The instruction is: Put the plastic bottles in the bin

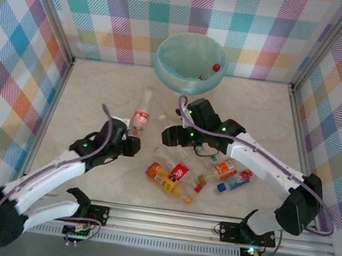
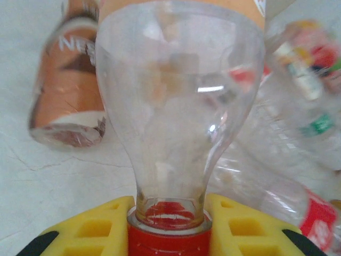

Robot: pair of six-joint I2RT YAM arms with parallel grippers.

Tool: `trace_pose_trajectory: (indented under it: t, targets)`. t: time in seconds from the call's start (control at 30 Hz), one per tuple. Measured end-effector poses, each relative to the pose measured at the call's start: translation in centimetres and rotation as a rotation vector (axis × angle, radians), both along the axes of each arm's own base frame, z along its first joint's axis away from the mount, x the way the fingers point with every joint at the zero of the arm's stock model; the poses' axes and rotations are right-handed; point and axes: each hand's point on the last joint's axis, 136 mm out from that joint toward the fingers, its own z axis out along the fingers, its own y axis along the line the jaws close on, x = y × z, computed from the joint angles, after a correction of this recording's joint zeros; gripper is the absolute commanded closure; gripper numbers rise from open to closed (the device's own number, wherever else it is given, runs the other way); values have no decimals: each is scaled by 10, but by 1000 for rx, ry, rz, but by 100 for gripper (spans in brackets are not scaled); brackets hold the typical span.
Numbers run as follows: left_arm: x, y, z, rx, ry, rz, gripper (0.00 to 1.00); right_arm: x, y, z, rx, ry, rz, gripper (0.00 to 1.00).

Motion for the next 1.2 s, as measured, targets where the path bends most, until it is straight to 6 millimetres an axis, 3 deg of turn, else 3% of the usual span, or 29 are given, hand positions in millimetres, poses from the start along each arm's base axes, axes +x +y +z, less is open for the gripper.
trace_pose_trajectory:
  t: [0.13, 0.23, 0.43, 0.6, 0.7, 1.07, 1.2]
  targets:
    - [-20, 20, 53, -38, -153, 0, 100, 4, 8, 52, 107, -98, 15, 28]
    - [-35, 32, 81, -61, -255, -7, 100, 7, 17, 89, 198, -160, 37, 24]
    - [-52, 31, 117, -100, -387, -93, 100, 19, 42, 161, 354, -268, 82, 10]
    - [-50, 16, 133, -94, -406, -178, 100, 29, 61, 200, 443, -321, 117, 6]
    - [-47, 6, 136, -100, -408, -223, 100, 33, 69, 208, 463, -331, 132, 6]
    - [-53, -10, 153, -164, -476, -314, 100, 44, 82, 196, 440, -303, 136, 6]
    - [-55, -11, 157, -172, -497, -331, 100, 48, 87, 198, 441, -308, 140, 14]
